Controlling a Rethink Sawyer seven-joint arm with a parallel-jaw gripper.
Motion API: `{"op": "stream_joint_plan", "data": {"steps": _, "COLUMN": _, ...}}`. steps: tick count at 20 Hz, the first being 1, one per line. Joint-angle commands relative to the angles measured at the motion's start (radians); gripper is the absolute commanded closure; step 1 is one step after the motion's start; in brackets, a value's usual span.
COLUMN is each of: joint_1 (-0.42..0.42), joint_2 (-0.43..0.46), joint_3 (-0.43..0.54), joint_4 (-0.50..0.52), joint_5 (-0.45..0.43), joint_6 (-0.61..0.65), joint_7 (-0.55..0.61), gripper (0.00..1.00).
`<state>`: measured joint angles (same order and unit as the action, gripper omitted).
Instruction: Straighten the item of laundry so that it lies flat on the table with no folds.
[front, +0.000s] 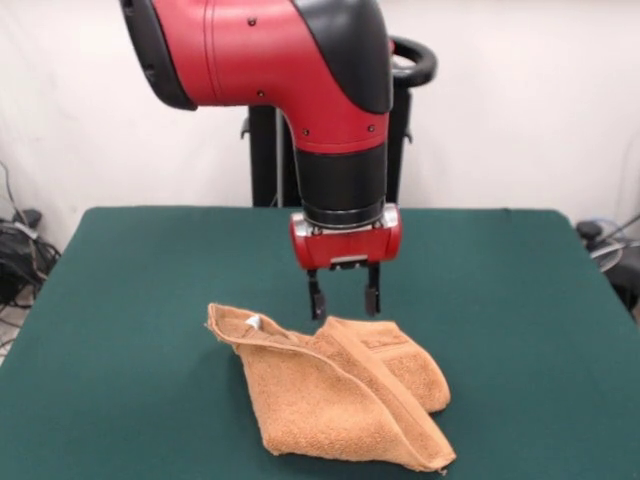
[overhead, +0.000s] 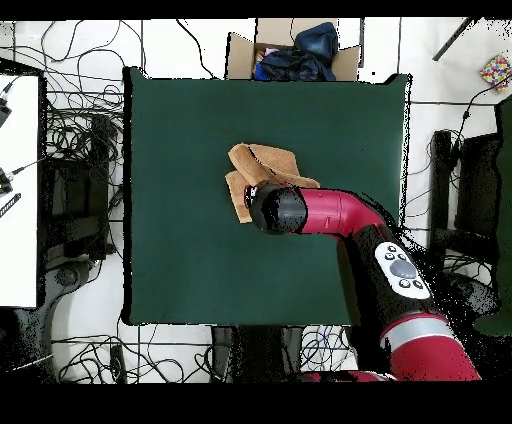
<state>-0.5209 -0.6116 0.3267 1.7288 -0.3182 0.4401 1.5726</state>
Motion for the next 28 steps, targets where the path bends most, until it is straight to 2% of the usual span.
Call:
{"op": "stream_joint_plan", "data": {"steps": 1, "joint_1": -0.019, "joint_2": -0.014, "joint_3": 0.127, "joint_4": -0.017, "joint_5": -0.054, "joint_6": 0.163, "joint_7": -0.167, "gripper": 0.00}}
{"op": "stream_joint_plan", "data": {"steps": 10, "joint_1": -0.067, "joint_2": 0.024, "joint_3": 0.142, "joint_4": -0.050, "joint_5": -0.123, "joint_6": 0.157, "joint_7": -0.165, "gripper": 0.00}}
{"op": "stream_joint_plan", "data": {"steps": 19, "joint_1": -0.018, "joint_2": 0.065, "joint_3": 0.036, "joint_4": -0.092, "joint_5": -0.167, "joint_6": 0.042, "joint_7": 0.037, "gripper": 0.00}}
{"op": "stream_joint_plan", "data": {"steps": 28, "joint_1": -0.018, "joint_2": 0.081, "joint_3": 0.038, "joint_4": -0.121, "joint_5": -0.203, "joint_6": 0.064, "joint_7": 0.015, "gripper": 0.00}}
